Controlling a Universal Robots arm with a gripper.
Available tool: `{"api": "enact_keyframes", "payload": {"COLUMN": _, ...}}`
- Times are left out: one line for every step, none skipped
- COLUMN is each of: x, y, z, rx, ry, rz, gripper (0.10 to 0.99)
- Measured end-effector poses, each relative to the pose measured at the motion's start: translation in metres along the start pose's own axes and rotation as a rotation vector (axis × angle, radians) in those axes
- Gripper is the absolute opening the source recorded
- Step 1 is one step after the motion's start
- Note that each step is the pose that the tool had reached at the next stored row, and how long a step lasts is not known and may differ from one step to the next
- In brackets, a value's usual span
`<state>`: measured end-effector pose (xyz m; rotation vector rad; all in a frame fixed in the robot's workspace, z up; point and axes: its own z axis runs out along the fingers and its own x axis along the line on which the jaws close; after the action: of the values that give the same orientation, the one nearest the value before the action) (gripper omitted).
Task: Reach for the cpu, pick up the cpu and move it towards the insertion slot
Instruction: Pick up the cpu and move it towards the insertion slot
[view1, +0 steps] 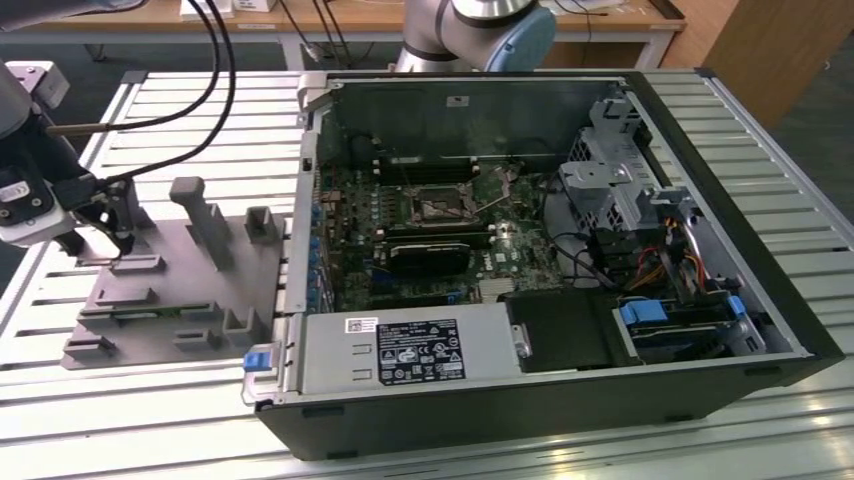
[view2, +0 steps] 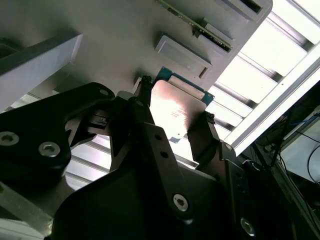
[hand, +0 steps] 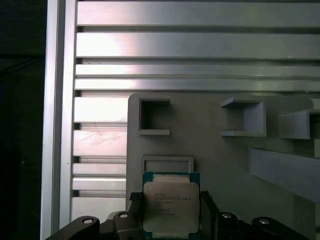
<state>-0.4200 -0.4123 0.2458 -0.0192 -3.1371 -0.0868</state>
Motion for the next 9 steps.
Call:
{"api": "enact_keyframes", "payload": {"x": 0.0, "y": 0.0, "z": -0.0009, "rx": 0.0, "ry": 0.0002, "rz": 0.0, "gripper": 0.541}}
{"api": "enact_keyframes", "payload": {"x": 0.0, "y": 0.0001, "z": -0.0016, "rx": 0.0, "ry": 0.0001, "rz": 0.0, "gripper": 0.541}}
{"api": "enact_keyframes", "payload": {"x": 0.0, "y": 0.0001, "z": -0.0023, "rx": 0.0, "ry": 0.0002, "rz": 0.0, "gripper": 0.541}}
{"api": "enact_keyframes", "payload": {"x": 0.0, "y": 0.0001, "z": -0.0029, "rx": 0.0, "ry": 0.0002, "rz": 0.0, "gripper": 0.541}}
{"api": "enact_keyframes", "payload": {"x": 0.0, "y": 0.0002, "z": -0.0035, "rx": 0.0, "ry": 0.0001, "rz": 0.0, "gripper": 0.541}}
{"api": "enact_keyframes", "payload": {"x": 0.0, "y": 0.0002, "z": -0.0041, "rx": 0.0, "ry": 0.0001, "rz": 0.0, "gripper": 0.541}}
{"api": "enact_keyframes", "payload": {"x": 0.0, "y": 0.0002, "z": -0.0043, "rx": 0.0, "ry": -0.0001, "rz": 0.0, "gripper": 0.541}}
{"api": "enact_keyframes", "payload": {"x": 0.0, "y": 0.0003, "z": -0.0046, "rx": 0.0, "ry": -0.0001, "rz": 0.0, "gripper": 0.541}}
{"api": "enact_keyframes", "payload": {"x": 0.0, "y": 0.0003, "z": -0.0055, "rx": 0.0, "ry": 0.0004, "rz": 0.0, "gripper": 0.541}}
